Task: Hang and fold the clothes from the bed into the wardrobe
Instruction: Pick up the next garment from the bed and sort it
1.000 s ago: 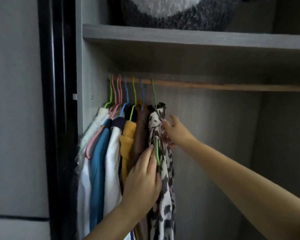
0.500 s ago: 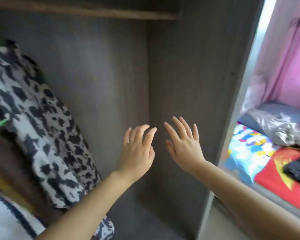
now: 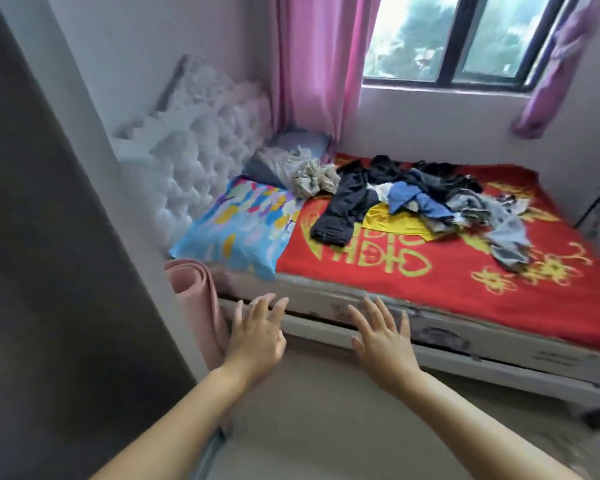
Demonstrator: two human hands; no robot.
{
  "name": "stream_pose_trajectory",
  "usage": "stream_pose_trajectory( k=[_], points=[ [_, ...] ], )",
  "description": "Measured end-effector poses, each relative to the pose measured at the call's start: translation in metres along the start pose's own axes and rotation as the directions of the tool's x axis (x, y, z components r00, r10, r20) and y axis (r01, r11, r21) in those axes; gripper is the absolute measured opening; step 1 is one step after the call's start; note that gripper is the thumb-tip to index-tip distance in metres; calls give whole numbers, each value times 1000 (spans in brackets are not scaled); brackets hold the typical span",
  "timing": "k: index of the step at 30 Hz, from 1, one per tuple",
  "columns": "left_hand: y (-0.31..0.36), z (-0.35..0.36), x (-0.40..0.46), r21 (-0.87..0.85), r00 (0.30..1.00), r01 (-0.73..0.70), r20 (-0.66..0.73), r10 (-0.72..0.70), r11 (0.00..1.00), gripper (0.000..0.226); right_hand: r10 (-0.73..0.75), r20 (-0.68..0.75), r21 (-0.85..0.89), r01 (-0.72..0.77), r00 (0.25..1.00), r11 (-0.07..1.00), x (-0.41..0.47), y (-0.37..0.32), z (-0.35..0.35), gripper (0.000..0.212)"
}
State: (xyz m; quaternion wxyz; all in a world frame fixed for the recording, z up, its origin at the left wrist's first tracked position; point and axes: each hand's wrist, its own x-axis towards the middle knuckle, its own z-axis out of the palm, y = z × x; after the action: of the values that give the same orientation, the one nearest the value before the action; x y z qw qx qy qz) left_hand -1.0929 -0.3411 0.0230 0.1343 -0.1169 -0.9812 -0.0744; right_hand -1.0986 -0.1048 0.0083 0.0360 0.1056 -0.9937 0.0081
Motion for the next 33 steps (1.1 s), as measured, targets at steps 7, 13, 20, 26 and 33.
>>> stream_pose_trajectory(
  k=[7, 13, 20, 26, 33],
  points=[
    [53, 65, 64, 19, 976, -54, 214, 48, 998, 88, 203, 162, 53, -214, 966, 975, 10, 95, 21, 56],
    [51, 106, 143, -27, 942, -52, 330, 58, 998, 64, 225, 244, 36, -241, 943, 970, 70, 119, 46, 58],
    [13, 144, 266, -17, 911, -65, 407, 66, 998, 63, 270, 308, 36, -295, 912, 955, 191, 142, 64, 56],
    [-8, 181, 350, -27, 863, -71, 500, 75, 997, 62, 258, 399, 59, -305, 880, 950, 272, 161, 89, 57],
    [-15, 246, 451, 8, 816, -55, 577, 41, 998, 60, 203, 455, 78, -265, 867, 961, 384, 212, 130, 57]
  ],
)
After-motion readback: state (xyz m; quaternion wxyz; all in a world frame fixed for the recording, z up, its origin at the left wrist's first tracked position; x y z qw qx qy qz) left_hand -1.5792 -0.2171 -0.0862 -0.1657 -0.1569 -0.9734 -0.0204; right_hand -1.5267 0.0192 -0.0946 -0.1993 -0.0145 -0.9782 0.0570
